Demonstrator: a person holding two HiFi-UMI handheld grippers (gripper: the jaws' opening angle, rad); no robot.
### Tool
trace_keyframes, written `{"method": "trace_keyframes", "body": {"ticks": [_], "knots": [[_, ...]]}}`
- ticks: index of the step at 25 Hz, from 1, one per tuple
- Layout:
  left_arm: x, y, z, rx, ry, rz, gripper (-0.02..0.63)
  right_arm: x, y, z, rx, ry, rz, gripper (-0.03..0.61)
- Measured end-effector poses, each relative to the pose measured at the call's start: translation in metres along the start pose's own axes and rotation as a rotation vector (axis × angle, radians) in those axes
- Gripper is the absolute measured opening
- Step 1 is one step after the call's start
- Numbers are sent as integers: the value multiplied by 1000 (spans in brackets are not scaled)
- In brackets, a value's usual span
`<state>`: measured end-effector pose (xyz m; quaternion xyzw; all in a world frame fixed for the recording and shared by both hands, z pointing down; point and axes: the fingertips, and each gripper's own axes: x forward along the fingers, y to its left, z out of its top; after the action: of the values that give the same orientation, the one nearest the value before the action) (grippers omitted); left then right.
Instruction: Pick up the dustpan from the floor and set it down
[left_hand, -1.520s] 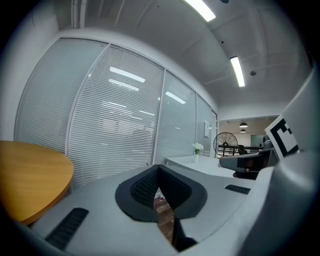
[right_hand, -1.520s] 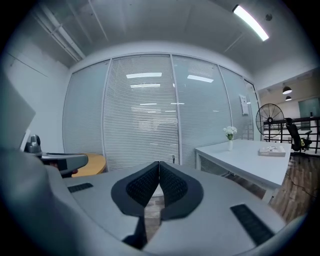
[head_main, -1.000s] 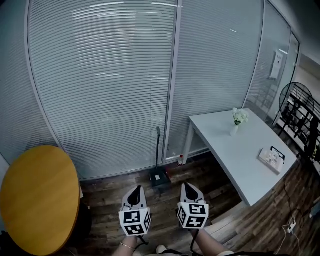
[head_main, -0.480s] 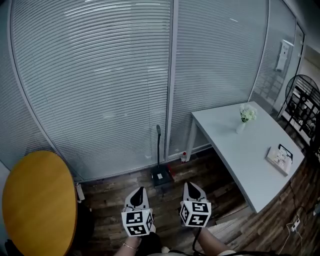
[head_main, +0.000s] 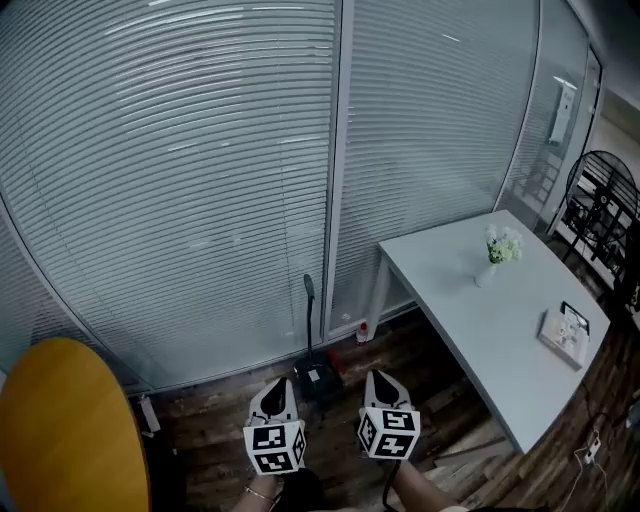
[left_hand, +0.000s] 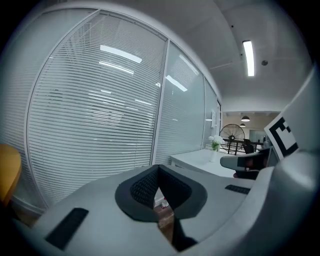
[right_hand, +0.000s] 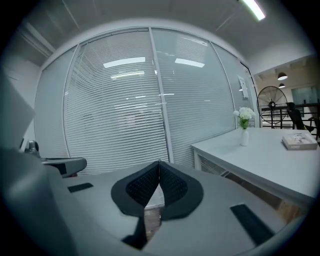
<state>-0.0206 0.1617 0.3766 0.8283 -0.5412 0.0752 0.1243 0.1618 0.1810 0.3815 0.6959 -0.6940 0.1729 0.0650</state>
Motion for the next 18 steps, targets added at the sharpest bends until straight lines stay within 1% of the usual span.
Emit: {"method": "trace_keyframes", "body": {"ticks": [3,7,12,18], "knots": [[37,16,20,-4,-12,-17,5,32,0,14,-2,1,-20,31],[77,38,35,-11,-22,-16,5,74,1,30,-2,-1,-31,31],[117,72,41,-23,-8,-9,5,127,16,49,-22,-13,-29,31],[153,99,44,-35,-1,4,5,167,19,51,-33,3,-35,31]]}}
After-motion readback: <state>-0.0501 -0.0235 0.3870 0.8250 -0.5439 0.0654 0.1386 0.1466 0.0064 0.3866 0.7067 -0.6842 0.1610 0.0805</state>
